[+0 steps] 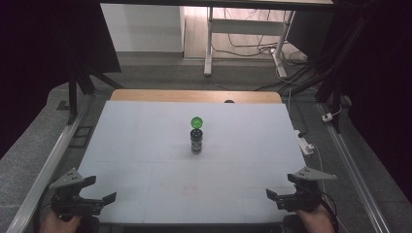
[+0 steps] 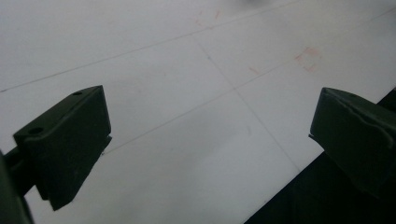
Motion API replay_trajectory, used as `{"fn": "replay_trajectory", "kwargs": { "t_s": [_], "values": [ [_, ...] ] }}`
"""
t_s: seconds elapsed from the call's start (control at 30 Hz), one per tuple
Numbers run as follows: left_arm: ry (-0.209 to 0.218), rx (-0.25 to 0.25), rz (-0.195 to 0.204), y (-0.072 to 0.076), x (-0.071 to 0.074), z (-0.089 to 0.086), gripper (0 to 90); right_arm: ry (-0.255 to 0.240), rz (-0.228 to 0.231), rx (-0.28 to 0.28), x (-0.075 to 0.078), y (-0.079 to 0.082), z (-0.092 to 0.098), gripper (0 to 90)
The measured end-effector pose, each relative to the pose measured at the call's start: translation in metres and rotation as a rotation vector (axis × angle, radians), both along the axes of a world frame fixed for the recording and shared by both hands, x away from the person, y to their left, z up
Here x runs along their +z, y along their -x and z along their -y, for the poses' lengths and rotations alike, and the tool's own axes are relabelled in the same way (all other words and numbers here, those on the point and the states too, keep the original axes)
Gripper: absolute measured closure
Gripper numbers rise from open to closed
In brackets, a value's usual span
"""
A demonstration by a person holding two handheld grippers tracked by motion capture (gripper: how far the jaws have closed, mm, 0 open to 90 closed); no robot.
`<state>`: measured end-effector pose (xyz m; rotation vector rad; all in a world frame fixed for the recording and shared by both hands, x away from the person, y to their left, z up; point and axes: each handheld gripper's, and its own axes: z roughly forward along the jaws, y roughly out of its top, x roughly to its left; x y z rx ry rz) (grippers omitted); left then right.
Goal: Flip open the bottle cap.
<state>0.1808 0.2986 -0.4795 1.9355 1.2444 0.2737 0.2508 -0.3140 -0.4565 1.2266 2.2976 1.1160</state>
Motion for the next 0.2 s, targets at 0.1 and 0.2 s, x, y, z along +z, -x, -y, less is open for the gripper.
{"fn": "replay_trajectory", "kwargs": {
  "t_s": [0.1,0.2],
  "values": [
    [-0.004,0.007,-0.012,0.0006,-0.0007,-0.0012,0.0,0.008,-0.005,0.001,0.0002,0.0017,-0.0005,0.0],
    [0.004,0.007,-0.02,-0.0008,-0.0008,-0.0018,0.0,0.018,-0.006,0.003,-0.0002,0.0019,-0.0014,0.0]
  ]
}}
